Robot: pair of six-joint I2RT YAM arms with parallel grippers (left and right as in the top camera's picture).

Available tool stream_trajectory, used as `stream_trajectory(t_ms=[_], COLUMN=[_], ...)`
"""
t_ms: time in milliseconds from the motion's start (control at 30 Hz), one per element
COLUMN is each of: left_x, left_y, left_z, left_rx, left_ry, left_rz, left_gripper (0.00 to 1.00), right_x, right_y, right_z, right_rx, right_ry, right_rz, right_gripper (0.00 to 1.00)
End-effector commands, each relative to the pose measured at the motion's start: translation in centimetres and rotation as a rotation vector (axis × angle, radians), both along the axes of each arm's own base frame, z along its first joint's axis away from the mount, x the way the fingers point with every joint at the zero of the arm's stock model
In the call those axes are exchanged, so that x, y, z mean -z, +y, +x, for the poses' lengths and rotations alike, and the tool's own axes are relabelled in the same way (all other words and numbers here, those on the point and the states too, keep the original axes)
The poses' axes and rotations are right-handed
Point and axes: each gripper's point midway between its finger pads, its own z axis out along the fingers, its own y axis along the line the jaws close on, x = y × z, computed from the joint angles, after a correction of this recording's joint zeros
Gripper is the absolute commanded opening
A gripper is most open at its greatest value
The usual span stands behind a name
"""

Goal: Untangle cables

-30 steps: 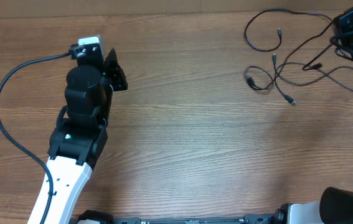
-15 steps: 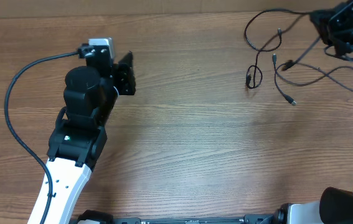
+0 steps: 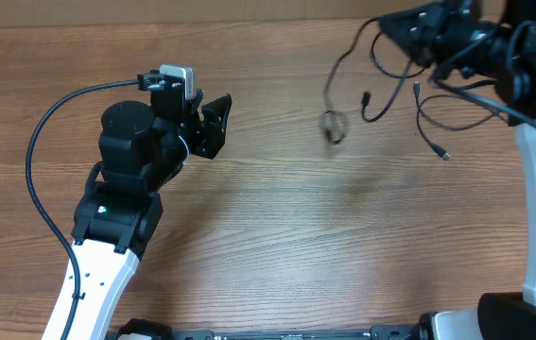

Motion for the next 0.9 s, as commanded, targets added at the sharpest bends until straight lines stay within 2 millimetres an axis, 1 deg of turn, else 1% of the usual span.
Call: stream_trajectory(t_ms=[0, 100, 167, 300, 400, 500, 633, 700, 767, 867], left_x=[-0.8, -0.4, -0.2, 0.2, 0.4, 0.6, 0.8, 0.9, 1.2, 1.4], left_y=[-0.2, -0.2, -0.1, 0.3, 0.4, 0.4, 0.4, 0.4, 0.4, 0.5], left_z=[0.0, 0.0, 0.1, 0.3, 0.4, 0.4, 0.4, 0.3, 0.2, 0.1], left_rx=[0.015, 0.014, 0.011, -0.019, -0.023, -0.023, -0.023, -0.023, -0.024, -0.024], left_ry=[-0.011, 0.001, 0.008, 0.020, 0.024, 0.030, 0.038, 0.045, 0.056, 0.067], left_rz=[-0.011, -0.009, -0.006, 0.007, 0.010, 0.011, 0.013, 0.015, 0.017, 0.020], left_gripper=[0.56, 0.59, 0.60, 0.60, 0.61, 0.61, 0.61, 0.61, 0.62, 0.62], right_x=[-1.5, -1.1, -0.4, 1.8, 3.4, 4.5, 5.6, 6.3, 7.6, 9.2], right_y=[1.9, 2.3, 1.7, -0.8, -2.6, -3.4, -3.7, -4.6, -6.2, -7.5], right_z=[-1.2, -1.3, -1.0, -0.1, -0.1, -0.4, -1.0, -1.1, -1.4, -2.0], right_rx=[-0.079, -0.074, -0.032, 0.115, 0.199, 0.228, 0.209, 0.233, 0.290, 0.322], right_ry=[-0.093, -0.084, -0.064, 0.004, 0.060, 0.104, 0.129, 0.145, 0.192, 0.265], right_rz=[-0.033, -0.053, -0.085, -0.201, -0.279, -0.317, -0.361, -0.420, -0.495, -0.567], right_gripper=[0.04, 0.04, 0.04, 0.04, 0.04, 0.04, 0.04, 0.04, 0.04, 0.04])
